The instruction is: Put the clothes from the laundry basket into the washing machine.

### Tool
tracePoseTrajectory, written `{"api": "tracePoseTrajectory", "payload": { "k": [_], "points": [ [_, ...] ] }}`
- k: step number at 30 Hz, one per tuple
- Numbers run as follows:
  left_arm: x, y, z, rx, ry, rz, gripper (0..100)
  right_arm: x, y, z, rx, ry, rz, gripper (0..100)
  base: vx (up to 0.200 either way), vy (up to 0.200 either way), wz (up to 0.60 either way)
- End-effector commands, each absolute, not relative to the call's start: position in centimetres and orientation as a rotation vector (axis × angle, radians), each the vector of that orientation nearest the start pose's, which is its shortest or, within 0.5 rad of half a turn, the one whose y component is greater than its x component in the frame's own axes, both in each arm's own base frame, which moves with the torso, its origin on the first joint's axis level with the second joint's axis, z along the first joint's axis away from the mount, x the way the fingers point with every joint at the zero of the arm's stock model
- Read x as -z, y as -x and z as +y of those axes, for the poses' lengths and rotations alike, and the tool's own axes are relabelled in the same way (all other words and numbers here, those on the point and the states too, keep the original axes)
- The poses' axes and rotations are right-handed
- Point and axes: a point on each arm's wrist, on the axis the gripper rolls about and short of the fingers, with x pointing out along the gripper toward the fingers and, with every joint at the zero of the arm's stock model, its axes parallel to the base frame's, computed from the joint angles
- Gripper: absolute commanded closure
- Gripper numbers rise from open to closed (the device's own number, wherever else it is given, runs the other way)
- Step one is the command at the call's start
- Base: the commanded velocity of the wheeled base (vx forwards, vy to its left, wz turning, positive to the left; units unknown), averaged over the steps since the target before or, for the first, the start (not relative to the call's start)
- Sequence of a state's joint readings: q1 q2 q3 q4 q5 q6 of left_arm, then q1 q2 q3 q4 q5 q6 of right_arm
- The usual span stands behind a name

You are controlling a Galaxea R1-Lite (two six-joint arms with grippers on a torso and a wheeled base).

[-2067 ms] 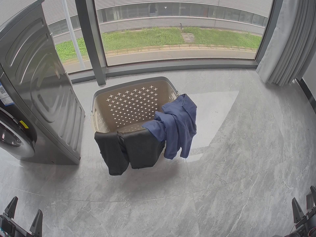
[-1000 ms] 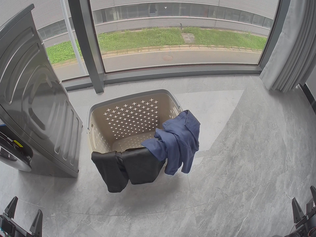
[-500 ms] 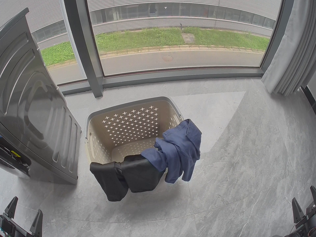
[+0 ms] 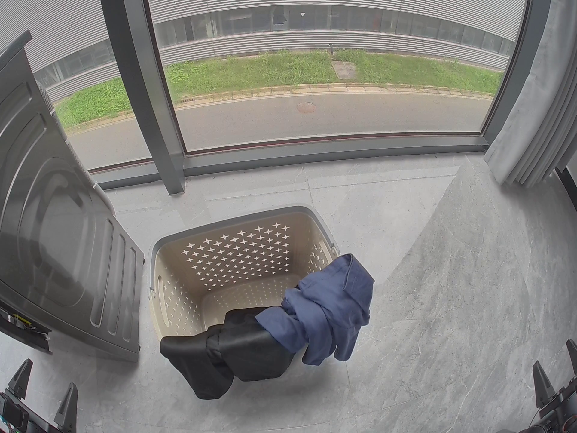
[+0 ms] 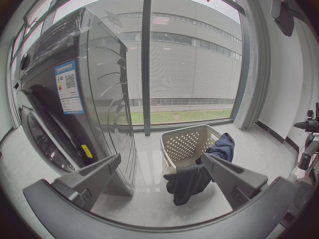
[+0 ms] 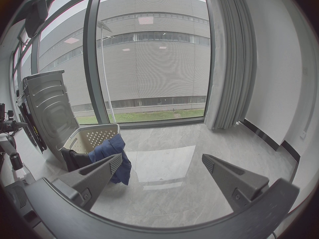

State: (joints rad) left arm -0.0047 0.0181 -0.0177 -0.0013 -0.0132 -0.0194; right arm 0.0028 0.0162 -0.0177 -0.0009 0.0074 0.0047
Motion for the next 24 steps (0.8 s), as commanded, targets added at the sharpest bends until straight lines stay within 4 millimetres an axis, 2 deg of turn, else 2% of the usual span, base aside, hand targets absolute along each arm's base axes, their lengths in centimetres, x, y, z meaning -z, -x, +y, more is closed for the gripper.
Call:
{"api": "tracePoseTrajectory", "payload": {
  "k": [1,11,14,24],
  "points": [
    [-7.57,2.26,-0.02,0.017,0.02,0.002,0,-7.56,2.28,0.01,-0.011,-0.005,-0.002,0,0.2,0.0,0.0],
    [-7.57,2.26,-0.02,0.018,0.018,0.002,0,-7.56,2.28,0.01,-0.011,-0.005,-0.002,0,0.02,0.0,0.0],
    [-7.57,2.26,-0.02,0.018,0.018,0.002,0,-7.56,2.28,0.01,-0.011,-0.005,-0.002,0,0.0,0.2,0.0],
    [-7.57,2.26,-0.02,0.017,0.017,0.002,0,-7.56,2.28,0.01,-0.011,-0.005,-0.002,0,0.0,0.0,0.0]
  ]
}}
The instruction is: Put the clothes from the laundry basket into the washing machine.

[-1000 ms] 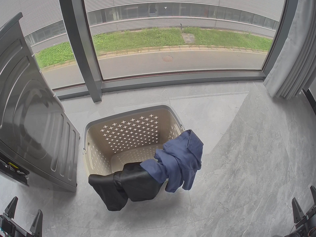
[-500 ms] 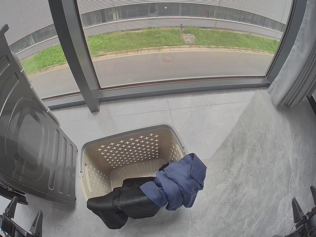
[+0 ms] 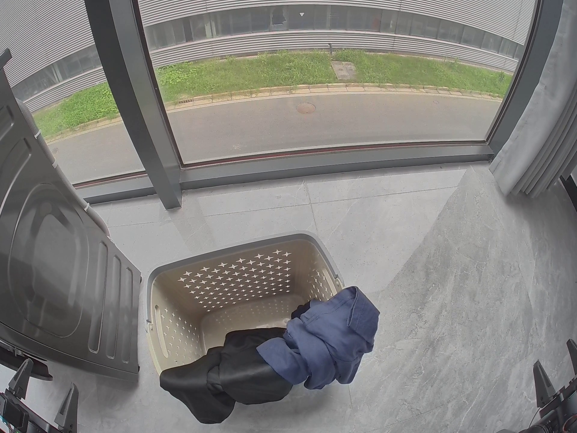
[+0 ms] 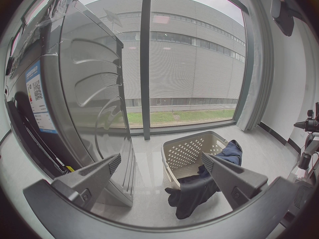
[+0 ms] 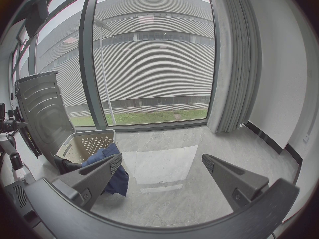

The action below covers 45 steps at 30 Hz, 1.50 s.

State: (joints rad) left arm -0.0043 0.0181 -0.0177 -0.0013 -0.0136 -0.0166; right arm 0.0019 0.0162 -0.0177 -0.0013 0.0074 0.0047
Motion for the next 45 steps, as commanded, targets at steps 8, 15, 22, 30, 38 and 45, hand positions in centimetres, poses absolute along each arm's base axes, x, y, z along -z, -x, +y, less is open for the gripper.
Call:
{"api": "tracePoseTrajectory", "payload": {
  "k": [8,15,22,30,38,45],
  "points": [
    [-7.57,2.26,-0.02,0.017,0.018,0.002,0,-7.56,2.28,0.01,-0.011,-0.005,-0.002,0,0.075,0.0,0.0],
    [-7.57,2.26,-0.02,0.018,0.018,0.002,0,-7.56,2.28,0.01,-0.011,-0.005,-0.002,0,0.171,0.0,0.0],
    [-7.57,2.26,-0.02,0.017,0.017,0.002,0,-7.56,2.28,0.01,-0.011,-0.005,-0.002,0,0.0,0.0,0.0],
    [-7.57,2.26,-0.02,0.018,0.018,0.002,0,-7.56,2.28,0.01,-0.011,-0.005,-0.002,0,0.15,0.0,0.0],
    [-7.57,2.26,-0.02,0.018,0.018,0.002,0,-7.56,2.28,0.01,-0.011,-0.005,-0.002,0,0.0,0.0,0.0],
    [-7.57,2.26,-0.02,0.018,0.018,0.002,0,-7.56,2.28,0.01,-0.011,-0.005,-0.002,0,0.171,0.0,0.0]
  ]
}}
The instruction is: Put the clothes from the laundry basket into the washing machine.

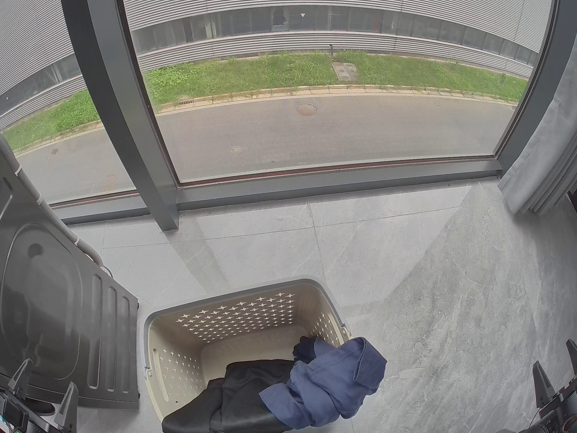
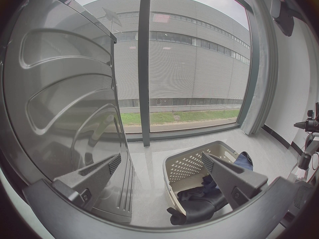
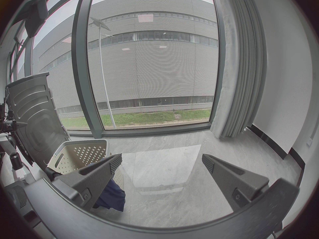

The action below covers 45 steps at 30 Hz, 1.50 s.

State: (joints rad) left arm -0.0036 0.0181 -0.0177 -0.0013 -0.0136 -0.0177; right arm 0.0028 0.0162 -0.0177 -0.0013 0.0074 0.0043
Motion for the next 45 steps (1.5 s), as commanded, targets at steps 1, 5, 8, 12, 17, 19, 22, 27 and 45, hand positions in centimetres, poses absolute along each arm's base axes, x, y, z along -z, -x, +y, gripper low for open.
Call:
{"api": "tracePoseTrajectory", "payload": {
  "k": [1,5,8,12,17,19,22,27,45],
  "points": [
    [-7.57,2.26,-0.02,0.017,0.018,0.002,0,-7.56,2.28,0.01,-0.011,-0.005,-0.002,0,0.0,0.0,0.0],
    [-7.57,2.26,-0.02,0.017,0.018,0.002,0,-7.56,2.28,0.01,-0.011,-0.005,-0.002,0,0.0,0.0,0.0],
    [-7.57,2.26,-0.02,0.018,0.018,0.002,0,-7.56,2.28,0.01,-0.011,-0.005,-0.002,0,0.0,0.0,0.0],
    [-7.57,2.26,-0.02,0.017,0.018,0.002,0,-7.56,2.28,0.01,-0.011,-0.005,-0.002,0,0.2,0.0,0.0],
    [-7.57,2.26,-0.02,0.017,0.018,0.002,0,-7.56,2.28,0.01,-0.011,-0.005,-0.002,0,0.08,0.0,0.0],
    [-7.57,2.26,-0.02,0.017,0.018,0.002,0,-7.56,2.28,0.01,-0.011,-0.005,-0.002,0,0.0,0.0,0.0],
    [-7.57,2.26,-0.02,0.017,0.018,0.002,0,-7.56,2.28,0.01,-0.011,-0.005,-0.002,0,0.0,0.0,0.0],
    [-7.57,2.26,-0.02,0.017,0.018,0.002,0,-7.56,2.28,0.01,-0.011,-0.005,-0.002,0,0.0,0.0,0.0],
    [-7.57,2.26,-0.02,0.017,0.018,0.002,0,-7.56,2.28,0.01,-0.011,-0.005,-0.002,0,0.0,0.0,0.0]
  ]
}}
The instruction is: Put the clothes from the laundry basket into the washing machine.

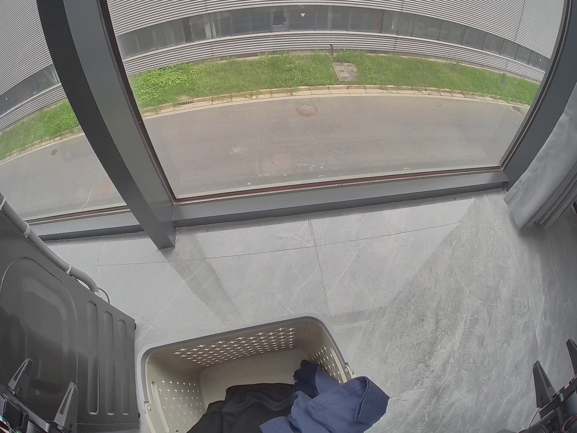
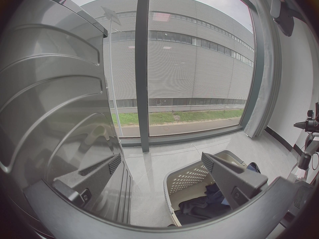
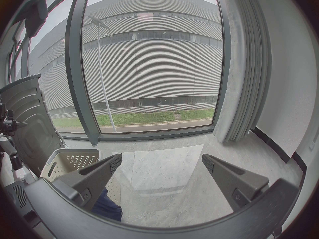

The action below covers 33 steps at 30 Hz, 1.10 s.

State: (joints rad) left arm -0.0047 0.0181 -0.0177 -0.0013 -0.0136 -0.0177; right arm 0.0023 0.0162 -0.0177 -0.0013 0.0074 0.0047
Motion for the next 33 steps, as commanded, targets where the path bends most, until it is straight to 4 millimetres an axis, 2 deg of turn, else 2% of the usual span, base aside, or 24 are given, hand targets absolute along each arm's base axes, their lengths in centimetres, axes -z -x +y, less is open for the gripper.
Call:
{"api": "tracePoseTrajectory", "payload": {
  "k": [1,20,33],
  "points": [
    [-7.57,2.26,-0.02,0.018,0.018,0.002,0,-7.56,2.28,0.01,-0.011,-0.005,-0.002,0,0.0,0.0,0.0],
    [-7.57,2.26,-0.02,0.017,0.018,0.002,0,-7.56,2.28,0.01,-0.011,-0.005,-0.002,0,0.0,0.0,0.0],
    [-7.57,2.26,-0.02,0.018,0.017,0.002,0,-7.56,2.28,0.01,-0.011,-0.005,-0.002,0,-0.2,0.0,0.0]
  ]
}}
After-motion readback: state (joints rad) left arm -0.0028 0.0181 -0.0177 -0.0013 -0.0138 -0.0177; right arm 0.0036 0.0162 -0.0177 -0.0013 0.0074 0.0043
